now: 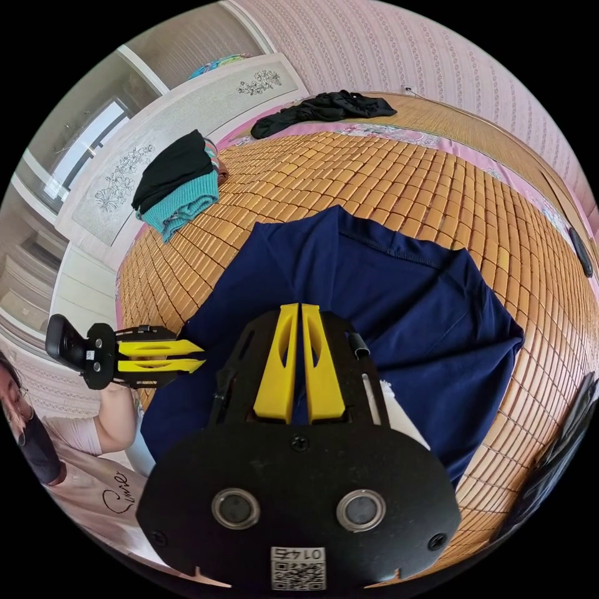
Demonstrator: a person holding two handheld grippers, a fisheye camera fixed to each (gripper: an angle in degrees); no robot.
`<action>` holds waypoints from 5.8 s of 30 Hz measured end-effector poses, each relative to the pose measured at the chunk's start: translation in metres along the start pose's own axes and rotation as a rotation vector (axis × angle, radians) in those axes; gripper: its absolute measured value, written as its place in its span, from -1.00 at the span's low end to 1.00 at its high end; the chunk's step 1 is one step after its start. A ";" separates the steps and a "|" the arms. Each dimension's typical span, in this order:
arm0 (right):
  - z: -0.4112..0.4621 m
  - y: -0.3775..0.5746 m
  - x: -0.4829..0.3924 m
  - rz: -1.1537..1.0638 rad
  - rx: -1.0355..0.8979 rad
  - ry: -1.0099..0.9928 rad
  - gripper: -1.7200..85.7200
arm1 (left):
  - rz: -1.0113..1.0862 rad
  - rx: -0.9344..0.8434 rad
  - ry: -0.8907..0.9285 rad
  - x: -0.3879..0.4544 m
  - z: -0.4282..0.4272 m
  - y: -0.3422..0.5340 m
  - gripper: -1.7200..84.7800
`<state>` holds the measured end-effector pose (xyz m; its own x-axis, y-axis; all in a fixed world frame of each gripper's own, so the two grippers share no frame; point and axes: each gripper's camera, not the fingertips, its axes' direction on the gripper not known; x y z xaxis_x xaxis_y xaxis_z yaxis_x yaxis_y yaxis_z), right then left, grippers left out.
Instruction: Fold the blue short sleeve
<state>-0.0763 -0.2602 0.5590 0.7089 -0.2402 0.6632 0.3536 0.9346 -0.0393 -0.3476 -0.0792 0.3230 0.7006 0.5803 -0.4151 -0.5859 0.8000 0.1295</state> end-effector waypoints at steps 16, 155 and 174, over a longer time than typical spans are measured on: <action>-0.086 0.049 0.055 0.041 0.095 -0.039 -0.95 | -0.324 0.165 0.146 -0.097 -0.029 0.025 -0.80; -0.197 0.170 -0.170 -0.329 -0.007 0.136 -0.97 | 0.211 0.154 0.039 0.374 -0.059 0.136 -0.98; -0.097 0.053 -0.170 -0.245 -0.374 0.446 -0.97 | 0.349 0.084 0.037 0.391 -0.045 0.138 -0.98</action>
<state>-0.1188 -0.1951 0.3717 0.7380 -0.5974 0.3137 0.6702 0.7031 -0.2377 -0.1724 0.2509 0.1383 0.4486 0.8159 -0.3649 -0.7507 0.5655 0.3416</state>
